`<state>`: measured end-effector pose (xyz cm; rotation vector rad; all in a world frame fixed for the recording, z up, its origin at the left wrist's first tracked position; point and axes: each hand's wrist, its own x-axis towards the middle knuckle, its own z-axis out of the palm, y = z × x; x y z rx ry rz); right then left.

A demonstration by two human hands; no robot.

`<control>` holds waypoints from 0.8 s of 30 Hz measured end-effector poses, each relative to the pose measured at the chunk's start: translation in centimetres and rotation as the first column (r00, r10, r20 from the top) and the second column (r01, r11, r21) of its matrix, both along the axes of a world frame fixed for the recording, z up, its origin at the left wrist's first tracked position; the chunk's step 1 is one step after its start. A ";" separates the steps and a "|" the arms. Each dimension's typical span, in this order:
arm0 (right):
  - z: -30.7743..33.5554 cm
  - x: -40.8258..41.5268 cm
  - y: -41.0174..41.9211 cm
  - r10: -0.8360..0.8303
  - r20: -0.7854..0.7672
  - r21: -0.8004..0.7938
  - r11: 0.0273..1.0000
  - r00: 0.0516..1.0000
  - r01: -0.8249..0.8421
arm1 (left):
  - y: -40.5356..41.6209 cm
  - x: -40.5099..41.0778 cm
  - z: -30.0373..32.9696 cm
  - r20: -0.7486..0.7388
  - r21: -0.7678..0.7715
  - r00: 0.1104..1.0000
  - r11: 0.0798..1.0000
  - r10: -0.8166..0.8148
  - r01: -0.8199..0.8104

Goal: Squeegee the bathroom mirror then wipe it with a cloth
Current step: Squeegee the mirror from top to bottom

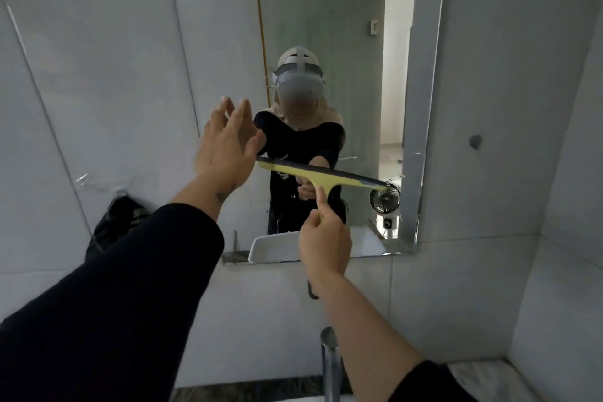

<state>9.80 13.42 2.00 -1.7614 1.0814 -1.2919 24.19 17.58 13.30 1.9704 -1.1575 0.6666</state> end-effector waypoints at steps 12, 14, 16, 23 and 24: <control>-1.7 4.8 4.8 0.107 -0.167 -0.067 0.991 0.980 -0.120 | 3.0 2.3 -4.3 -0.026 0.021 0.997 0.997 0.071 -0.071; -2.0 4.3 4.6 0.108 -0.264 -0.113 0.983 0.958 -0.142 | 3.1 2.2 -4.6 -0.024 0.029 0.998 0.998 0.065 -0.064; -2.6 3.4 4.3 0.110 -0.445 -0.196 0.957 0.889 -0.216 | 3.1 1.9 -5.1 -0.037 0.038 0.997 0.998 0.061 -0.059; -2.1 -0.4 1.2 -0.068 -0.777 -0.367 0.857 0.625 -0.362 | 1.9 0.6 -7.4 -0.087 0.104 0.995 0.994 0.052 -0.043; -1.8 -1.0 0.7 -0.107 -0.789 -0.397 0.840 0.605 -0.369 | 1.7 0.4 -7.8 -0.085 0.110 0.995 0.993 0.045 -0.035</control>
